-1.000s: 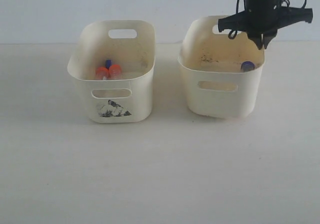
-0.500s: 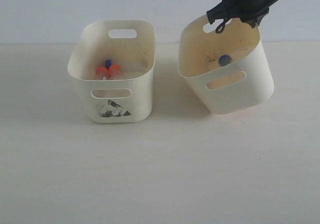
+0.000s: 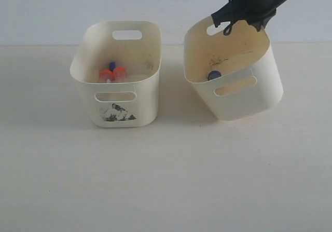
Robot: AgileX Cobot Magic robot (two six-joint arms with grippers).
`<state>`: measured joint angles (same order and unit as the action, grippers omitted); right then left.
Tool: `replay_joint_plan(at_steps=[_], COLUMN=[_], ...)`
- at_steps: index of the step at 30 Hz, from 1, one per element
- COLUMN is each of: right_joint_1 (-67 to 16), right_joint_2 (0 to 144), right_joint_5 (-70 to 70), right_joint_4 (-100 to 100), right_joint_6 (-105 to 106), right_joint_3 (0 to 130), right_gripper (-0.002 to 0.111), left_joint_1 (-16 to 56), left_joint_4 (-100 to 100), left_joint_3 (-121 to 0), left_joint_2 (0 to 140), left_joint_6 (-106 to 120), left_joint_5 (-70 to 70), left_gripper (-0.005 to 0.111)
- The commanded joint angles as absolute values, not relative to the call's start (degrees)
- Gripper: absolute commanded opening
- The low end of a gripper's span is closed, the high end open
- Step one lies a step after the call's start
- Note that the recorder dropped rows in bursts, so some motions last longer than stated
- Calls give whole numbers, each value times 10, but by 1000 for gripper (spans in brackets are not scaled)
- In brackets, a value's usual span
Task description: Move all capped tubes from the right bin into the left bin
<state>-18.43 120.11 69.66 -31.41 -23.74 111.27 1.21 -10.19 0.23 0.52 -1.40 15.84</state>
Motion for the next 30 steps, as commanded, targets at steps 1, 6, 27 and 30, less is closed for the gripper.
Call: replay_joint_plan(at_steps=[1,6,27,30], right_joint_1=[-183,-177,-177,-177], right_joint_2=[1217,1218,1250,1252], right_joint_5=[694,678,700,700], right_joint_4=[-280,-264,-289,-290], right_joint_6=[-214,-199,-236,-242], right_joint_3=[1112,1112,1112,1112], right_gripper=[0,0,19,45], left_joint_1=[11,11,11,11], left_joint_4=[-101,-101,-101,-101], left_joint_3=[0,0,0,0], left_joint_2=[4,4,4,4], left_joint_6=[-21,-21,-21,-21], left_joint_5=[150,150,150,150], left_gripper=[4,4,4,4])
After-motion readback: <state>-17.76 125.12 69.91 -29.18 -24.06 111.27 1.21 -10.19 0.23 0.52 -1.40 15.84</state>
